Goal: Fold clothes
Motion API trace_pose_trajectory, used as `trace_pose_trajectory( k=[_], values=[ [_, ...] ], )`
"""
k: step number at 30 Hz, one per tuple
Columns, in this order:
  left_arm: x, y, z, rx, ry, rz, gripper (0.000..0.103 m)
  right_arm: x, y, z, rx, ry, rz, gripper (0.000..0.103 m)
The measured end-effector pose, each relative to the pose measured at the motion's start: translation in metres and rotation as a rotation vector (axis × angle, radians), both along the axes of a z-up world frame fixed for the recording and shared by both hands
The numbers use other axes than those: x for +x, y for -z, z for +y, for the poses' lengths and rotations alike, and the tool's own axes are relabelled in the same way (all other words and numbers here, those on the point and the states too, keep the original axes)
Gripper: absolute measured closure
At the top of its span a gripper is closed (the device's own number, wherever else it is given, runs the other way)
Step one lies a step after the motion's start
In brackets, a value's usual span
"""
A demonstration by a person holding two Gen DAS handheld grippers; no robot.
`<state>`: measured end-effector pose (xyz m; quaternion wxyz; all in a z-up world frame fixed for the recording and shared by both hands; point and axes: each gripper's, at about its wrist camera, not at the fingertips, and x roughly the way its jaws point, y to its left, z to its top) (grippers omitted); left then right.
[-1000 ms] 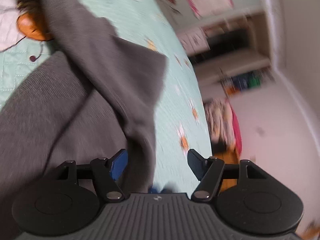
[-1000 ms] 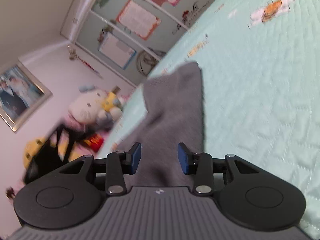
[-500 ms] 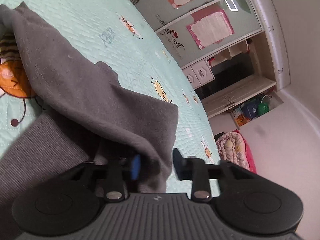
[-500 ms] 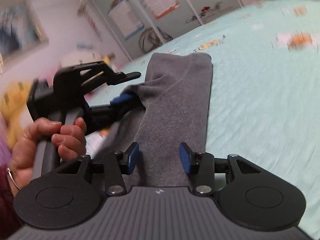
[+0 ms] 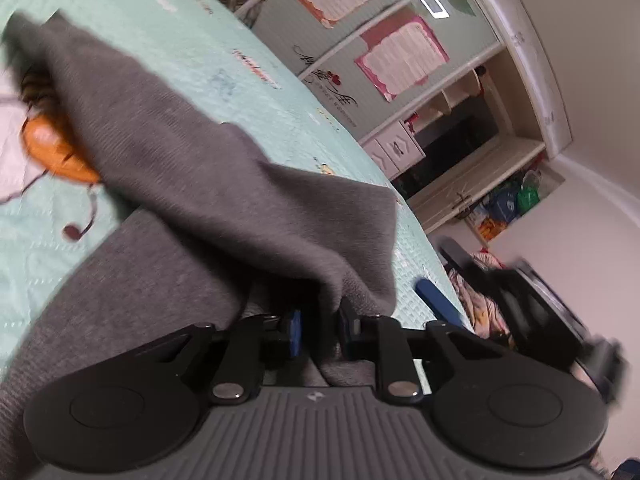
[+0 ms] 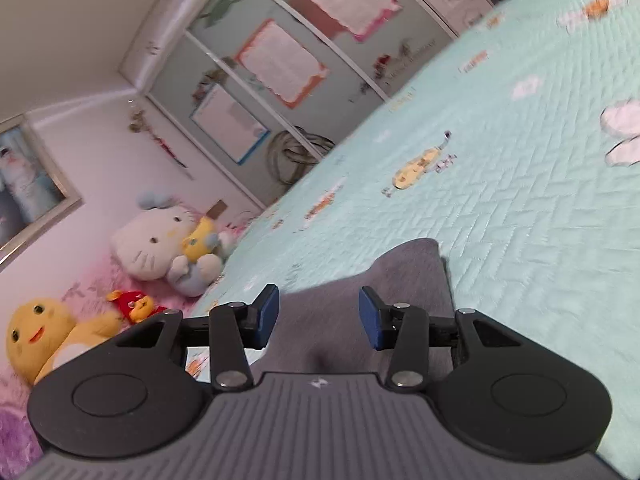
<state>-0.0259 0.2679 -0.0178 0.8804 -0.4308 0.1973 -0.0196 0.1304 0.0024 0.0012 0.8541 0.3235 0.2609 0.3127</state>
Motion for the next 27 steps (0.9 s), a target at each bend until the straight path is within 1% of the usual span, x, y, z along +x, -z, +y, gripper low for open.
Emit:
trace_pose_trajectory(
  k=[1, 2, 3, 4, 5, 8, 11, 15, 17, 22, 27],
  values=[
    [-0.001, 0.001, 0.000, -0.004, -0.001, -0.004, 0.089, 0.017, 0.010, 0.008, -0.066, -0.010, 0.024, 0.059],
    [-0.001, 0.001, 0.000, 0.002, 0.001, -0.010, 0.089, 0.029, 0.022, 0.015, -0.142, 0.010, 0.052, 0.060],
    [-0.001, 0.001, -0.001, 0.012, 0.000, -0.015, 0.089, 0.039, 0.033, 0.015, -0.131, 0.008, 0.094, 0.066],
    [-0.001, 0.002, -0.001, 0.012, 0.000, -0.022, 0.089, 0.044, 0.037, 0.009, -0.056, 0.004, 0.114, 0.066],
    [-0.002, 0.003, 0.000, 0.003, 0.001, -0.029, 0.089, 0.047, 0.039, 0.003, -0.011, 0.000, 0.131, 0.067],
    [-0.003, 0.006, 0.002, -0.018, 0.005, -0.042, 0.089, 0.047, 0.045, -0.005, 0.044, -0.013, 0.131, 0.066],
    [-0.003, 0.006, 0.003, -0.022, 0.006, -0.045, 0.089, 0.046, 0.044, -0.008, 0.055, -0.015, 0.128, 0.066],
    [-0.003, 0.006, 0.003, -0.034, 0.008, -0.049, 0.089, 0.043, 0.041, -0.014, 0.095, -0.023, 0.111, 0.059],
    [-0.003, 0.006, 0.004, -0.041, 0.009, -0.052, 0.089, 0.043, 0.042, -0.015, 0.125, -0.034, 0.087, 0.054],
    [-0.003, 0.007, 0.005, -0.051, 0.010, -0.056, 0.089, 0.040, 0.050, -0.026, 0.190, -0.040, 0.100, 0.053],
    [-0.004, 0.007, 0.005, -0.064, 0.013, -0.063, 0.089, 0.041, 0.047, -0.021, 0.147, -0.046, 0.094, 0.053]
  ],
)
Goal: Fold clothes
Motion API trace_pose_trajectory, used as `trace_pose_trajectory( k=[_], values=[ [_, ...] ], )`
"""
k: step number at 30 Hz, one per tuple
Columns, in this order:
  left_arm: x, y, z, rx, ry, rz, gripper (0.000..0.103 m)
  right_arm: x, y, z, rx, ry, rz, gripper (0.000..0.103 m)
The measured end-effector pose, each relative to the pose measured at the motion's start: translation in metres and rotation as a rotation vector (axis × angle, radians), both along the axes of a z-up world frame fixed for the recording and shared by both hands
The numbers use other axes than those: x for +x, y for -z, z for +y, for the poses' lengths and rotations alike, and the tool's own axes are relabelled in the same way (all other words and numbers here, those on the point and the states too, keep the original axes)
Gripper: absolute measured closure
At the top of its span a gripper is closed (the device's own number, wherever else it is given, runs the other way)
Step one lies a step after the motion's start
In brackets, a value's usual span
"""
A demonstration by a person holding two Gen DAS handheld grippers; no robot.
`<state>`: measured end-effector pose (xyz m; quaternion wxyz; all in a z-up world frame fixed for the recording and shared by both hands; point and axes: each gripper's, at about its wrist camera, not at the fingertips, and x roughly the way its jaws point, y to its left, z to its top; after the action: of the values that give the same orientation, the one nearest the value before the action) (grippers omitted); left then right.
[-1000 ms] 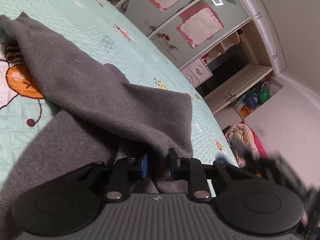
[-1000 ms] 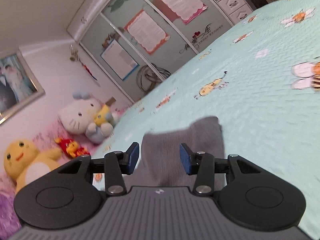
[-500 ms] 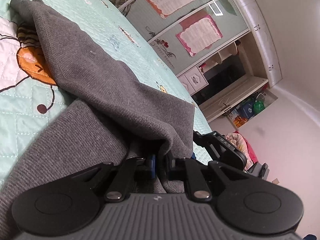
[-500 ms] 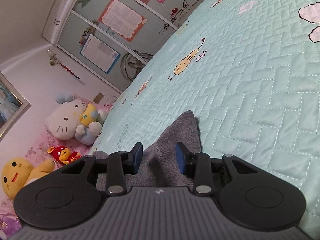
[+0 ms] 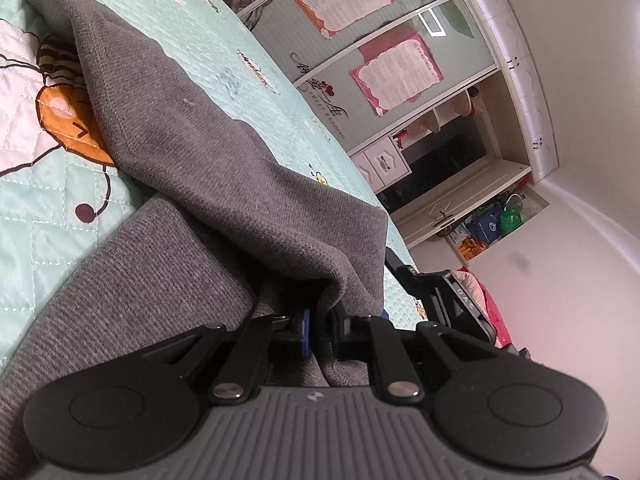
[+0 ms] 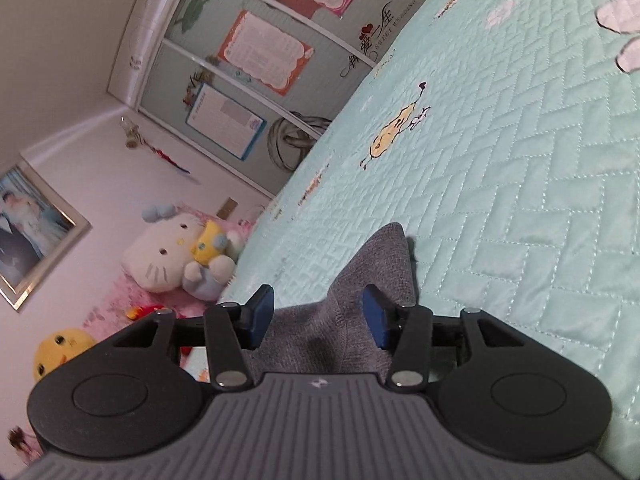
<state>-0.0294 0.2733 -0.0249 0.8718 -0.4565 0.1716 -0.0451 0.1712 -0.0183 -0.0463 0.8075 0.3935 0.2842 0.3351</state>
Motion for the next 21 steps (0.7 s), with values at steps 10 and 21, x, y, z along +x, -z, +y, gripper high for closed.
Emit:
trace_pose_trajectory(
  k=[10, 21],
  values=[
    [-0.004, -0.002, 0.008, -0.090, 0.013, -0.019, 0.066, 0.001, 0.004, -0.006, 0.090, -0.013, -0.004, 0.047],
    [-0.001, -0.019, 0.025, -0.257, -0.164, 0.072, 0.037, 0.000, 0.017, -0.035, 0.300, 0.094, 0.033, 0.047]
  ],
)
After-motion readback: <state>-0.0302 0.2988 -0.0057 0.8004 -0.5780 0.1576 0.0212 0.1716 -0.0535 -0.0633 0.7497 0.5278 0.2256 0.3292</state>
